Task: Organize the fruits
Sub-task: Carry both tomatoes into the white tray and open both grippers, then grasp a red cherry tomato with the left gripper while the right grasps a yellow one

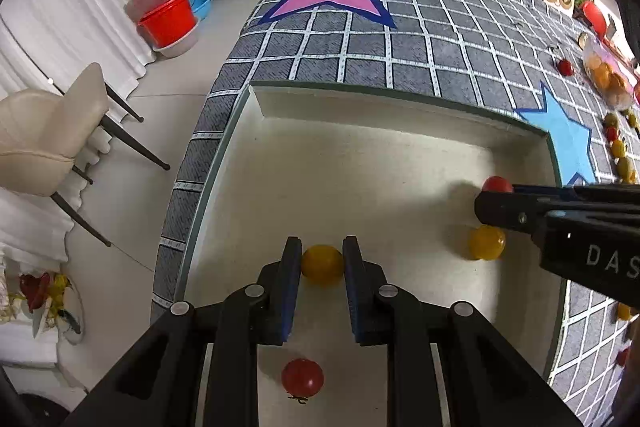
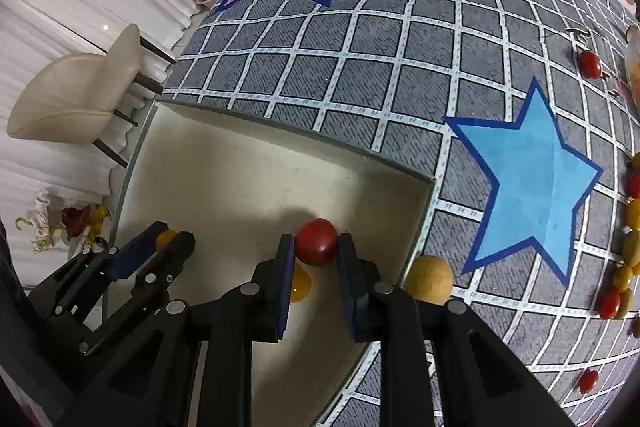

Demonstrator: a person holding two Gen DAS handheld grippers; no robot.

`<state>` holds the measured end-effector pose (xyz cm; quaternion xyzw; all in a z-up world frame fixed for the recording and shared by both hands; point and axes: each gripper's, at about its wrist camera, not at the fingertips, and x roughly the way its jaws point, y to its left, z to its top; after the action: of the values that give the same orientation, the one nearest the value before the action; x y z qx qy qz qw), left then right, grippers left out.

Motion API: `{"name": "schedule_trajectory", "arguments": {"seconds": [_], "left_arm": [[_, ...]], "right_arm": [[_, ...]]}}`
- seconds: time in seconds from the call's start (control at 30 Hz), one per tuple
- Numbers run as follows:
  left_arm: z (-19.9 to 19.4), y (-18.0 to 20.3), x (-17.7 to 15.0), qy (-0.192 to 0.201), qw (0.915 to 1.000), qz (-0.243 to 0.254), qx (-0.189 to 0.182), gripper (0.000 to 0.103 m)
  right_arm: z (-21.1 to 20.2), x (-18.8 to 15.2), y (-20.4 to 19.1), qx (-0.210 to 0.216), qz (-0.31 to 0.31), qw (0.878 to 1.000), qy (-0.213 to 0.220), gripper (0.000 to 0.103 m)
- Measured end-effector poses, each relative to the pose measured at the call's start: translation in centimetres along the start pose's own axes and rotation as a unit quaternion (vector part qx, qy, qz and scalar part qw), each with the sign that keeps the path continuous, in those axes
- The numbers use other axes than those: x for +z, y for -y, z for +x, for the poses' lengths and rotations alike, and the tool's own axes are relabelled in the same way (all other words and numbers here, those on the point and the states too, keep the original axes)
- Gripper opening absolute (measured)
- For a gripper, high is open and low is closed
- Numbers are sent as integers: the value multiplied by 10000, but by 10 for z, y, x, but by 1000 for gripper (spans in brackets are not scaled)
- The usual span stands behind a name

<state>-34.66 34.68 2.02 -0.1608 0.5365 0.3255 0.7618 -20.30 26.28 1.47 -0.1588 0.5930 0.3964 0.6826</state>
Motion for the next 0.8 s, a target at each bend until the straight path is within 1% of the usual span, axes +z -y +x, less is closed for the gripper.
{"name": "schedule_trajectory", "arguments": {"seconds": [0.1,0.13,0.17,0.2,0.23,0.3,0.33,0.37,0.4,0.43,0.5,0.57,0.67,0.8], "left_arm": [[0,1,-1,26,10000,81,49,24],[0,2,-1,28,9999,99,55,26],[0,2,-1,37,9999,114,75,33],[-1,2,-1,50,9999,116,117,63],[-3,1,-2,119,9998,91,152,79],[-8,-1,-2,260,9995,85,170,79],[-8,0,-2,237,9995,126,176,79],[-7,1,-2,215,9995,146,199,79],[-7,1,-1,193,9995,157,209,79],[-8,0,-1,185,9996,142,176,79],[-11,0,-1,195,9996,109,145,79],[-15,2,0,204,9996,135,126,79],[-22,9,1,271,9993,251,116,79],[-37,26,3,386,9983,442,70,79]], "right_arm": [[3,1,-3,10,-27,10000,-21,24],[5,1,-5,11,-37,10000,-22,24],[6,2,-6,19,-43,10000,-12,27],[9,3,-8,56,-51,10000,-11,31],[10,4,-10,93,-69,9999,-8,34],[9,4,-14,132,-140,9998,27,46],[8,5,-16,119,-183,9997,61,49],[8,6,-18,125,-201,9997,91,57],[8,8,-18,169,-195,9996,119,63],[5,9,-18,239,-151,9995,152,65],[-4,9,-14,396,-54,9988,270,74],[-16,10,-11,463,12,9981,400,83],[-34,9,-2,498,150,9968,606,83],[-58,1,19,400,408,9955,753,83]]}}
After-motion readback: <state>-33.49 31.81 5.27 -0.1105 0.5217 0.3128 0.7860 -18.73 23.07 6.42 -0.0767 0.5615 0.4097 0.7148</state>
